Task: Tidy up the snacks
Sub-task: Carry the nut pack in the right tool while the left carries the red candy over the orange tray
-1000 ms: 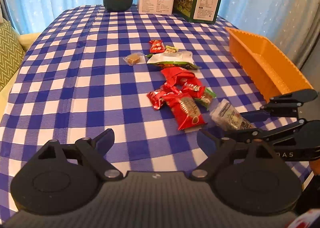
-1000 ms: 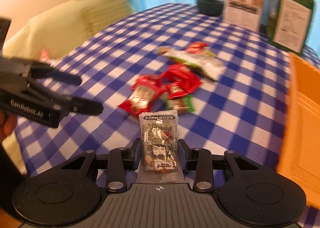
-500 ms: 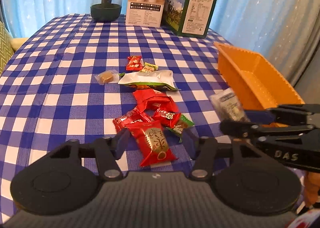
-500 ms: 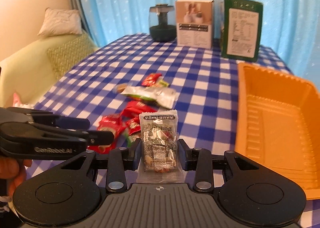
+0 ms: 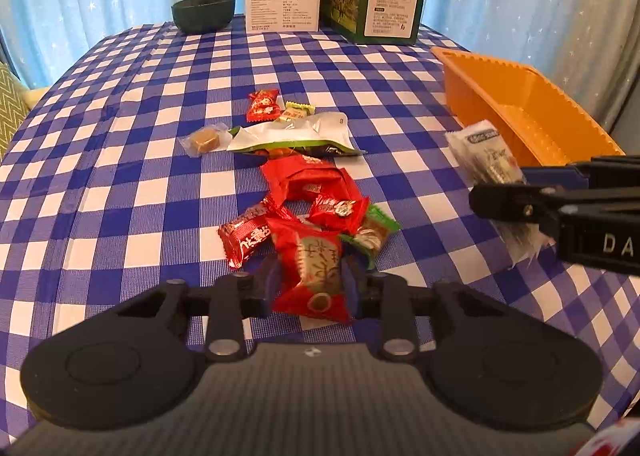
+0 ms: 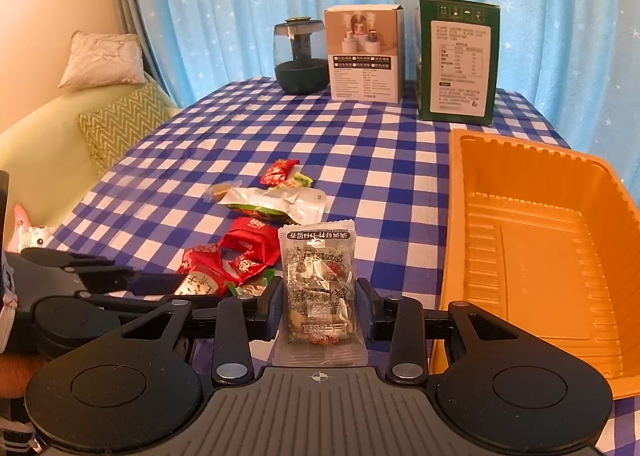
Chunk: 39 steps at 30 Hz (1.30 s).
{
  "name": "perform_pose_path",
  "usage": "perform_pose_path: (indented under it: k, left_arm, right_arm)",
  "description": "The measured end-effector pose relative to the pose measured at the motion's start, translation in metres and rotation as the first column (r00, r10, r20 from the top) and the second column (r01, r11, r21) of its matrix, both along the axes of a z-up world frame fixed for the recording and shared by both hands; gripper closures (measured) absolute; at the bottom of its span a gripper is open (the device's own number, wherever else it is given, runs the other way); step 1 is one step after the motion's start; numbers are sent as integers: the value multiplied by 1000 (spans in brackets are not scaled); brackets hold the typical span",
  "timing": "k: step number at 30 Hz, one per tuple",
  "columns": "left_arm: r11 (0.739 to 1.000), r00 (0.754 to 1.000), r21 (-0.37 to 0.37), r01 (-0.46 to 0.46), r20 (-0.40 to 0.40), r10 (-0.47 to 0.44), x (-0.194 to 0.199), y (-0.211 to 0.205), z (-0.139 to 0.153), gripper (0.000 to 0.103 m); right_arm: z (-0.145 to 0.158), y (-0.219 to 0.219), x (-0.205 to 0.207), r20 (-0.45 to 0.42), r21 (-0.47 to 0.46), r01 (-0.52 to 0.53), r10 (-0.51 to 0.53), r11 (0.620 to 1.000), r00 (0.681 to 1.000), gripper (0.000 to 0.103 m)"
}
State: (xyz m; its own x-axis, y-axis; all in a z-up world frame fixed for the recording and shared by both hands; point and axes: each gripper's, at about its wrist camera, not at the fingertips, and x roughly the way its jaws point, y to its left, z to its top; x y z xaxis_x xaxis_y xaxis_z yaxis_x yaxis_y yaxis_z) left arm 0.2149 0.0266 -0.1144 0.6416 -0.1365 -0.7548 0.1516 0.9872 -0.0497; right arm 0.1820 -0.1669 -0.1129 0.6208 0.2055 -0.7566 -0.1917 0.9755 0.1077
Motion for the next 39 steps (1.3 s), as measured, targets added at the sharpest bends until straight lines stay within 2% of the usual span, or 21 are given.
perform_pose_path:
  k: [3, 9, 14, 20, 24, 31, 39]
  left_arm:
    - [1000, 1000, -1, -5, 0, 5, -1, 0, 2, 79]
    - [1000, 1000, -25, -9, 0, 9, -7, 1, 9, 81]
    - [999, 999, -43, -5, 33, 6, -13, -3, 24, 81]
    - [996, 996, -87, 37, 85, -29, -10, -24, 48, 81]
    - [990, 991, -116, 84, 112, -71, -5, -45, 61, 81]
    - [974, 977, -145, 177, 146, -155, 7, -90, 73, 81]
    - [951, 960, -167, 259, 152, -235, 26, -133, 72, 81]
  right_arm:
    - [2, -2, 0, 5, 0, 14, -14, 1000, 1000, 65]
    - [8, -3, -1, 27, 9, 27, -27, 1000, 999, 65]
    - [18, -7, -3, 54, 16, 47, -48, 999, 997, 65]
    - [34, -27, -8, 100, 1, 130, -130, 991, 986, 65]
    - [45, -49, -14, 136, -17, 207, -203, 978, 970, 65]
    - [56, -100, -27, 159, -10, 370, -364, 929, 918, 65]
    - [58, -135, -32, 150, 2, 451, -446, 892, 882, 65]
